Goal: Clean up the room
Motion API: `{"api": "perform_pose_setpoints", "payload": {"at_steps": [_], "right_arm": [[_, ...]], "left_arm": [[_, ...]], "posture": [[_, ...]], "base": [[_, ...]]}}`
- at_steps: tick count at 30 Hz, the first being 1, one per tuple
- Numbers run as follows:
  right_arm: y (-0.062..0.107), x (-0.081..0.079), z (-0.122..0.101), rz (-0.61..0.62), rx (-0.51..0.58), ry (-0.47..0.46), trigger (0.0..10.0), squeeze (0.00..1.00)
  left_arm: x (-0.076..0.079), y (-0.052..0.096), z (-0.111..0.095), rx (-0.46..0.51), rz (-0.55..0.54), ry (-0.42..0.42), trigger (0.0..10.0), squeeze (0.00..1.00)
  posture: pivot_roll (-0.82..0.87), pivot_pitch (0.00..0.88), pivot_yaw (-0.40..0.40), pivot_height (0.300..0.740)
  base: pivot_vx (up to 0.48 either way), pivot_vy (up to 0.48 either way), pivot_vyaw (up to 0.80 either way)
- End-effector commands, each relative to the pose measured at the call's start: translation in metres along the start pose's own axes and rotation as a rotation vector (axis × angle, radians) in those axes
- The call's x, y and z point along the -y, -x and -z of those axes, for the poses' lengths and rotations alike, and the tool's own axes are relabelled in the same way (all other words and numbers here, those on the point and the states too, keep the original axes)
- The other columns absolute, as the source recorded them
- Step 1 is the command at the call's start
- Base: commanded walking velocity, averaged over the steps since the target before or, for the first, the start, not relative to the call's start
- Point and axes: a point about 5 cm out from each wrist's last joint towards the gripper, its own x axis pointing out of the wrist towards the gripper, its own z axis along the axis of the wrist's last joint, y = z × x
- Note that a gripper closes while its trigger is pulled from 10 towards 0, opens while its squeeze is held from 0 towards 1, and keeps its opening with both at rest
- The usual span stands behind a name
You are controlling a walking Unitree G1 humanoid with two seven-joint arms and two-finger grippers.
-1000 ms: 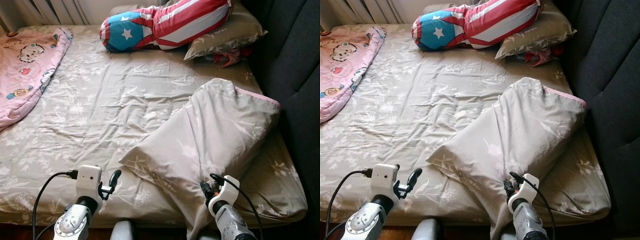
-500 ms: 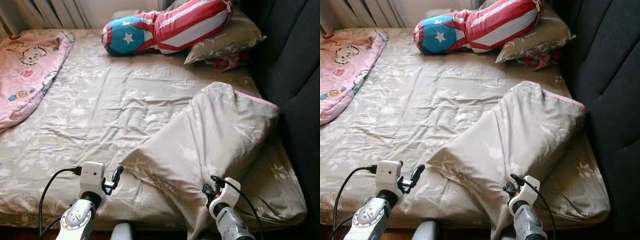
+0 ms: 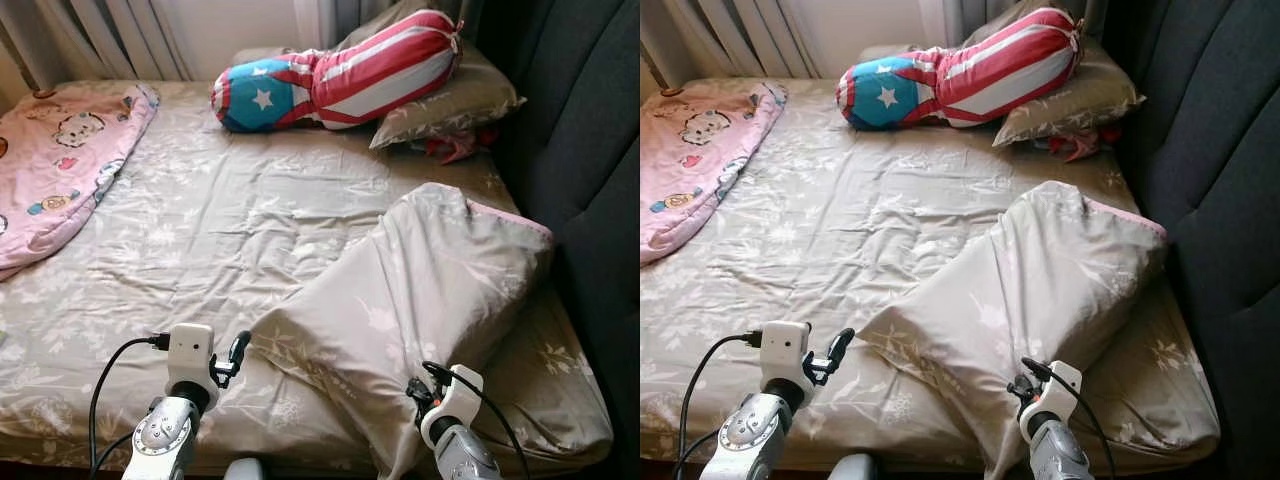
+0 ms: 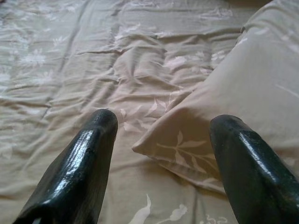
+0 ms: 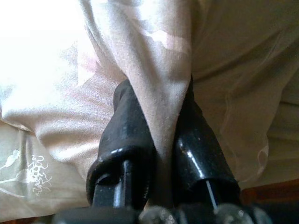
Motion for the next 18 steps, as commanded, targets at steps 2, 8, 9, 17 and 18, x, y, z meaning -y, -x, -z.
{"api": "perform_pose_setpoints", "payload": {"at_steps": [2,8,9,17,18], "right_arm": [[0.003,-0.001,0.013,0.000,-0.045,0.035,0.0,0.00],[0.005,0.028,-0.011,0.146,0.034,0.074,10.0,0.00],[0.012,0.059,-0.041,0.281,0.125,0.105,10.0,0.00],[0.044,0.124,-0.112,0.553,0.351,0.129,10.0,0.00],[0.056,0.138,-0.131,0.619,0.408,0.149,10.0,0.00]], "left_arm": [[-0.002,-0.001,0.001,0.006,-0.010,-0.001,10.0,0.00],[-0.003,-0.001,0.001,0.009,-0.013,-0.002,10.0,0.00],[-0.004,-0.001,0.003,0.007,-0.014,-0.005,10.0,0.00],[-0.006,-0.001,0.004,0.001,-0.016,-0.010,10.0,0.00],[-0.006,-0.001,0.005,-0.001,-0.015,-0.010,10.0,0.00]], "posture": [[0.08,0.014,0.008,0.657],[0.06,0.010,0.015,0.657],[0.05,0.008,0.017,0.657],[0.04,0.011,0.021,0.657],[0.03,0.015,0.025,0.657]], "base": [[0.000,0.000,0.00],[0.000,0.000,0.00],[0.000,0.000,0.00],[0.000,0.000,0.00],[0.000,0.000,0.00]]}}
